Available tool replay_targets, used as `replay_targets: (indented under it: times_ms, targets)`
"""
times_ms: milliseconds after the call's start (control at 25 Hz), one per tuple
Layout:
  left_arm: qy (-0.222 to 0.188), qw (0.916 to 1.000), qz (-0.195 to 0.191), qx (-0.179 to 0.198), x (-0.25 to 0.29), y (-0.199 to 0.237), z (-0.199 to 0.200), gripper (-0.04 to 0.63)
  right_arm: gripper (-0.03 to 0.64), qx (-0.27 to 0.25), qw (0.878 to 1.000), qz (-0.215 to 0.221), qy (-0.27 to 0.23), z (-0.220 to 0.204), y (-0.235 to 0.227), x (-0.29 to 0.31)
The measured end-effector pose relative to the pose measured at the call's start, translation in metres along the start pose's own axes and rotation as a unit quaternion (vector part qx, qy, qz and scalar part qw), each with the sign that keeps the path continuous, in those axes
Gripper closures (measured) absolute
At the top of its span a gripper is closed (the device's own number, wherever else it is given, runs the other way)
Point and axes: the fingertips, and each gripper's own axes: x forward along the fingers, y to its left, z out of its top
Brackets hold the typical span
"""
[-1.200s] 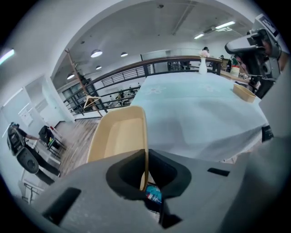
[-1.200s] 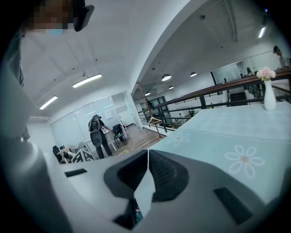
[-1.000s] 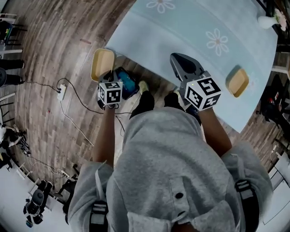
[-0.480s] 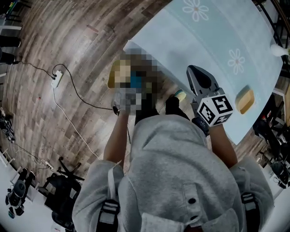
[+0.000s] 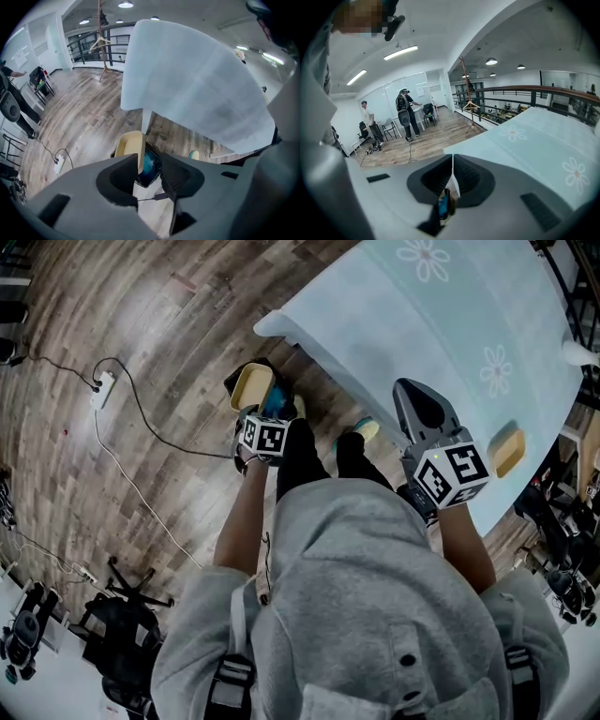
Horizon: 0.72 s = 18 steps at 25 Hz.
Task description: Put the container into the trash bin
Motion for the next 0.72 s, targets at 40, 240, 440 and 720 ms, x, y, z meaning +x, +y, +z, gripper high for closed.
replay_targets:
  times_ms: [40,240,440,720]
  targets:
    - [0.001,1.0,-0.008,-0.003,0.0,-0.003,0.0,0.44,0.586,-0.001,1.0,-0.001,0.003,-0.001,-0.001,-0.001]
    - [-0.01,0.9997,-0.022,0.002,-0.007,-0.003,0.007,0.44,0.586,0.0,1.0,-0.006,0.006,-0.004,0.002,-0.001]
    - [-0.035,0.9987,-0.037,0.009,-0.015,-0.006,0.024,0.44,0.586,0.011,1.0,-0.027,-0.01,-0.006,-0.003,-0.009]
    - [-0.081,0.9954,-0.029,0.042,-0.037,-0.017,0.072,0.44,0.586,0.027,0.998,-0.047,-0.038,-0.004,-0.033,-0.029]
